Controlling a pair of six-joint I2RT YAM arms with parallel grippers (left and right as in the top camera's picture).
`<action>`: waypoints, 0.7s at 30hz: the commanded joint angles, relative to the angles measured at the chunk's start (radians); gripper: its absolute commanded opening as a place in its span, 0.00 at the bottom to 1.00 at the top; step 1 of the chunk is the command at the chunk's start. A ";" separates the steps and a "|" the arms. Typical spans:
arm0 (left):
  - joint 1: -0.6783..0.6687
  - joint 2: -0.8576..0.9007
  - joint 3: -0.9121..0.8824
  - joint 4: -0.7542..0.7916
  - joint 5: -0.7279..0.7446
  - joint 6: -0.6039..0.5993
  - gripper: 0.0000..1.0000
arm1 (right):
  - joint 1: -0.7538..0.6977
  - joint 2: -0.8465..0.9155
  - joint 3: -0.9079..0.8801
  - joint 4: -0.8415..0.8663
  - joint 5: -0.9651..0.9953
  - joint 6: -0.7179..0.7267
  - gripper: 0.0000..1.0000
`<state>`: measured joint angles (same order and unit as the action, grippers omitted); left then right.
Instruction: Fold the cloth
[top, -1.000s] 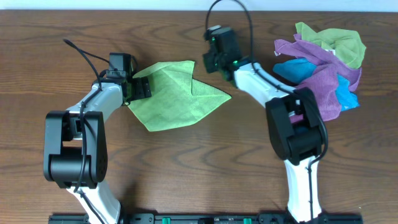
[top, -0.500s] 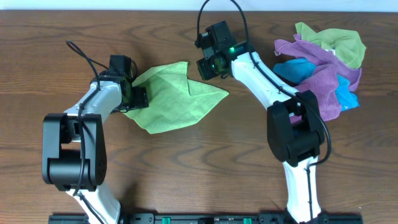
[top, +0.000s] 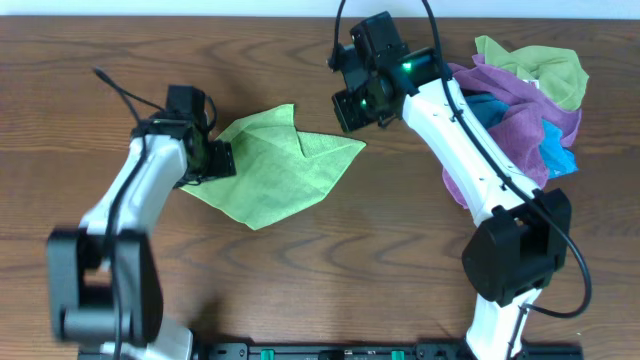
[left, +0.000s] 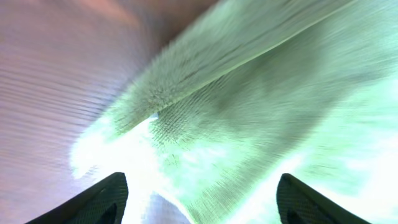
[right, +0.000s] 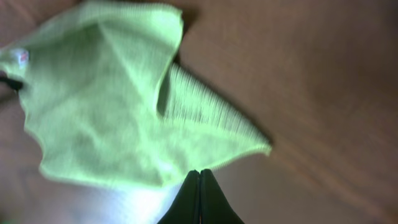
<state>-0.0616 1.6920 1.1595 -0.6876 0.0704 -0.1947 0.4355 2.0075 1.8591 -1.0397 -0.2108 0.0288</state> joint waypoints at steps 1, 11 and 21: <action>-0.065 -0.081 0.027 0.022 -0.087 0.020 0.76 | 0.031 -0.013 -0.028 -0.029 -0.053 0.045 0.01; -0.124 0.026 0.027 0.396 -0.123 0.128 0.06 | 0.129 -0.064 -0.380 0.171 -0.040 0.250 0.01; -0.118 0.212 0.027 0.728 0.238 0.159 0.06 | 0.240 -0.195 -0.781 0.731 -0.039 0.364 0.01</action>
<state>-0.1806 1.8641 1.1828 0.0280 0.1856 -0.0616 0.6609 1.8145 1.1198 -0.3458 -0.2554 0.3347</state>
